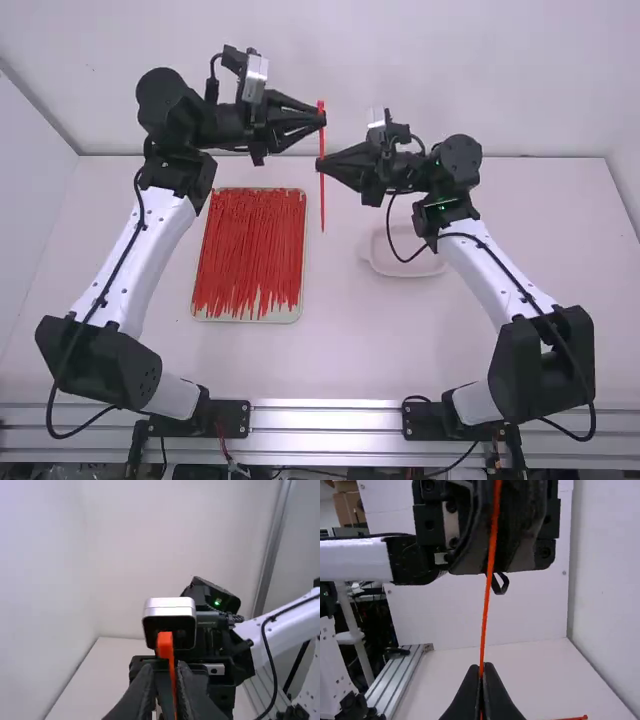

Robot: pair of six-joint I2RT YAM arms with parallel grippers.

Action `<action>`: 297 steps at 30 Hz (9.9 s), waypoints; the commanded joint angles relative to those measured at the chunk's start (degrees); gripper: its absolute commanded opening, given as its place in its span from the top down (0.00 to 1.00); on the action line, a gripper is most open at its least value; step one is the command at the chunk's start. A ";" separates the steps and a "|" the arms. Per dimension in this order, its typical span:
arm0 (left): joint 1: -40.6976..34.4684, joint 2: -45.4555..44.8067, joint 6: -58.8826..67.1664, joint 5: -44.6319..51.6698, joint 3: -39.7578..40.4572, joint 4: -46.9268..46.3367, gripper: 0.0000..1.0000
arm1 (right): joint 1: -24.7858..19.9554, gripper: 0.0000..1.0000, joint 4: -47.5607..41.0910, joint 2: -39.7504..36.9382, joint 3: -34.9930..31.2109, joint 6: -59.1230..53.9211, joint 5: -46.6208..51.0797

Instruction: Fasten the cable tie

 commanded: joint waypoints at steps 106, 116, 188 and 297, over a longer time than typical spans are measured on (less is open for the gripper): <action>5.38 0.04 -7.37 -18.82 0.74 -3.02 0.98 | -4.70 0.01 -2.05 0.04 0.00 -12.74 -5.01; 6.01 0.90 -8.85 -22.21 0.76 -3.82 0.98 | -7.26 0.01 -2.08 0.04 0.00 -24.85 -6.86; 5.16 20.28 -43.28 -5.25 16.74 -34.58 0.98 | 0.46 0.40 -33.14 0.00 -2.93 -106.20 -17.49; 1.31 20.28 16.92 -5.03 -0.13 -8.81 0.98 | -4.17 1.00 -20.61 0.72 -3.80 -21.09 -0.74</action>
